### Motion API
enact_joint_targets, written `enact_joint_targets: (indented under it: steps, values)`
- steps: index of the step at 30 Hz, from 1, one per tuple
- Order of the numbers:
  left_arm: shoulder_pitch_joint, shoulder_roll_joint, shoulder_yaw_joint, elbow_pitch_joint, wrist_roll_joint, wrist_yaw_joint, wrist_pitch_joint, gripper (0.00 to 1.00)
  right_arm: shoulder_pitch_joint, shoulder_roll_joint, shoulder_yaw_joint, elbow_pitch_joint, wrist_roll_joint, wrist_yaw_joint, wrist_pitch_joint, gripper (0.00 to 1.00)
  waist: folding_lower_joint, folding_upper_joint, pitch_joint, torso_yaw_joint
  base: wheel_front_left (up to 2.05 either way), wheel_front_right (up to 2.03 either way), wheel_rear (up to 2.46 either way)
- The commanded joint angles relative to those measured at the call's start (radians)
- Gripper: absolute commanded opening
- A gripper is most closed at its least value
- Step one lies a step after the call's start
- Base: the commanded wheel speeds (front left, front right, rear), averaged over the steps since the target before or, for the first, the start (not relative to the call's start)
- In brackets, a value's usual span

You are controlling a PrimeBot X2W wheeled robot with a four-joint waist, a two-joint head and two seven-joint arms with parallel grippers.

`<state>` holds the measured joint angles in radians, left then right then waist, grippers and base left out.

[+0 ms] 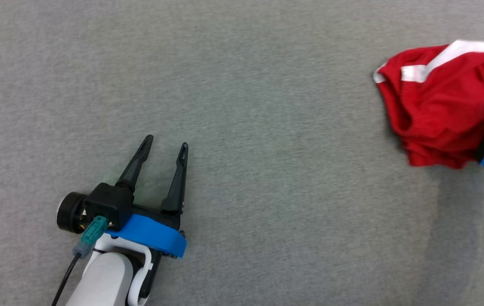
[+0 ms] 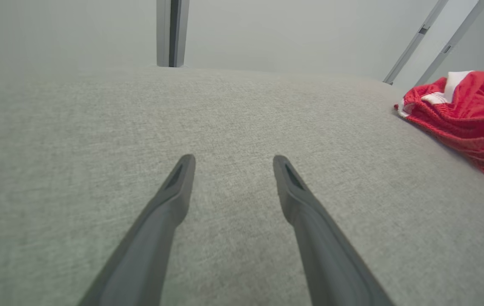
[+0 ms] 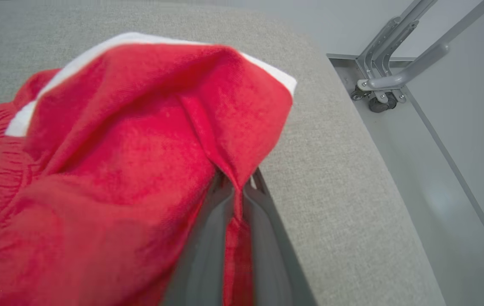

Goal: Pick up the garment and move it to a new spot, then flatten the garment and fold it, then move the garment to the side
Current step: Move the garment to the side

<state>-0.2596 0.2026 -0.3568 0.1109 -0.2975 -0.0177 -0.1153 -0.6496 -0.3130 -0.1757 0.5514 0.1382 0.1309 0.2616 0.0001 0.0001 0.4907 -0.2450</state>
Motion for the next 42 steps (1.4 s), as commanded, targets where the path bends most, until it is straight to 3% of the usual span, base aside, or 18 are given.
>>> enact_joint_targets:
  steps: [1,4,11,12,13,14,15,20,29,42]
  values:
    - [-0.009,0.007,0.005,-0.001,0.003,0.003,0.005,1.00,-0.026,-0.015,-0.005,0.012,-0.005,0.000,0.003,0.00,-0.0001,-0.0001,0.028,0.035,0.00,0.00,0.00]
    - [-0.005,0.009,0.005,-0.014,0.000,0.008,0.007,1.00,-0.078,-0.087,-0.036,0.057,-0.029,0.000,0.008,0.00,-0.0001,-0.0001,0.045,0.077,0.00,0.00,0.00]
    - [0.001,0.005,0.000,-0.027,-0.010,0.014,-0.003,1.00,-0.152,-0.176,-0.115,0.123,-0.107,0.000,0.001,0.00,-0.0001,-0.0001,0.066,0.140,0.00,0.00,0.00]
    - [0.002,0.005,0.000,-0.027,-0.011,0.016,-0.005,1.00,-0.160,-0.186,-0.123,0.128,-0.124,0.000,-0.007,0.14,-0.0001,-0.0001,0.069,0.144,0.00,0.00,0.00]
    - [0.003,0.006,0.000,-0.026,-0.011,0.017,-0.005,1.00,-0.165,-0.192,-0.134,0.131,-0.143,0.000,-0.015,0.41,-0.0001,-0.0001,0.071,0.146,0.00,0.00,0.00]
    - [0.004,0.006,-0.001,-0.024,-0.011,0.018,-0.006,1.00,-0.170,-0.195,-0.147,0.130,-0.161,0.000,-0.029,0.89,-0.0001,-0.0001,0.072,0.148,0.00,0.00,0.00]
    - [0.005,0.006,-0.002,-0.022,-0.012,0.018,-0.008,1.00,-0.175,-0.195,-0.159,0.129,-0.177,0.000,-0.044,1.00,-0.0001,-0.0001,0.074,0.149,0.00,0.00,0.00]
    - [0.007,0.005,-0.007,-0.014,-0.015,0.021,-0.013,1.00,-0.194,-0.154,-0.189,0.125,-0.234,0.000,-0.119,1.00,-0.0001,-0.0001,0.073,0.144,0.00,0.00,0.00]
    - [-0.006,0.001,0.002,-0.002,-0.034,0.023,-0.030,1.00,-0.200,-0.092,-0.123,0.113,-0.235,0.000,-0.202,1.00,-0.0001,-0.0001,0.030,0.130,0.00,0.00,0.00]
    - [0.016,-0.009,0.080,0.129,-0.112,0.033,-0.107,1.00,-0.069,0.076,-0.005,-0.020,-0.174,0.000,-0.331,1.00,-0.0001,-0.0001,-0.172,0.168,0.00,0.00,0.00]
